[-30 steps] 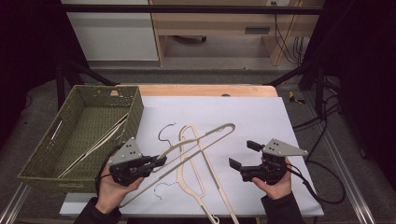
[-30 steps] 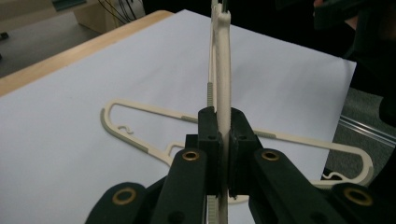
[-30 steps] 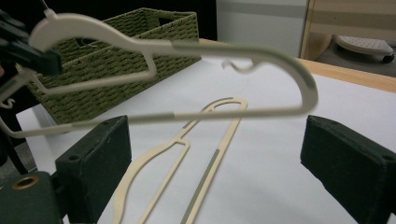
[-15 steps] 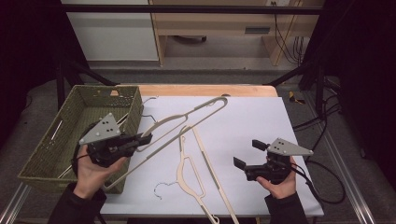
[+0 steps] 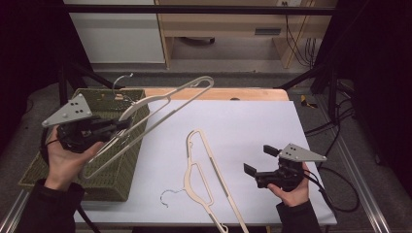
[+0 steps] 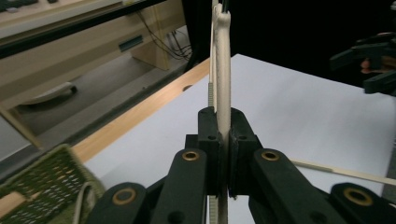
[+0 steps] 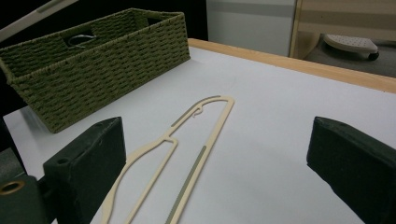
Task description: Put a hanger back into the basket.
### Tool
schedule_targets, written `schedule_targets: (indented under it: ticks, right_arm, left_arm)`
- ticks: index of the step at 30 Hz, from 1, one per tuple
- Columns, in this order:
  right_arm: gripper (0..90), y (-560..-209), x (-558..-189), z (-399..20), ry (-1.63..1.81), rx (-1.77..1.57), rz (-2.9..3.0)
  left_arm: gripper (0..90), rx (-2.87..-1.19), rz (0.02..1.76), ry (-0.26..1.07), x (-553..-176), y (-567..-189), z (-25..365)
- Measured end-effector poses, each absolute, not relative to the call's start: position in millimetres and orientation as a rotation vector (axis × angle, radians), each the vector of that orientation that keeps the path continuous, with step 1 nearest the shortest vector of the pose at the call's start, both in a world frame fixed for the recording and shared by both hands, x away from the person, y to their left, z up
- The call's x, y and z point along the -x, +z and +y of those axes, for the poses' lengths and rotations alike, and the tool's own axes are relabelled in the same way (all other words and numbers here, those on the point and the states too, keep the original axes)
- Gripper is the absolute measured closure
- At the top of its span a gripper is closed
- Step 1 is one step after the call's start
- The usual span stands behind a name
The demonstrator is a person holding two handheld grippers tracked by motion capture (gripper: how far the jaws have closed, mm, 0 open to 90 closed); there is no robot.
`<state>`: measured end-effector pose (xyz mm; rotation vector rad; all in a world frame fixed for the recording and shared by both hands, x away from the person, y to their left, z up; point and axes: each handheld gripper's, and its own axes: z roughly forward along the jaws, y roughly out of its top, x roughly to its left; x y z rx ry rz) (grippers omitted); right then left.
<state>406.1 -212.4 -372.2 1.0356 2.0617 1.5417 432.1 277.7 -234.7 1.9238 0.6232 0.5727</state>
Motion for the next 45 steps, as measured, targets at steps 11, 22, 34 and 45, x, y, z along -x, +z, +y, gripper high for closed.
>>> schedule_targets:
  ticks: [11,22,34,45]
  right_arm:
    - [5.4,-374,-407,-210,1.535,-1.037,2.074]
    - [5.6,-374,-407,-211,1.536,-1.035,2.071]
    - [5.7,-375,-408,-209,1.522,-1.029,2.086]
    - [6.1,-375,-408,-209,1.525,-1.034,2.087]
  left_arm:
    - [86.1,-1.949,0.699,0.666,-453,-240,327]
    - [86.1,-1.948,0.854,0.708,-471,-272,382]
    - [86.1,-1.966,0.952,0.699,-478,-305,420]
    - [86.1,-2.035,0.994,0.748,-479,-329,424]
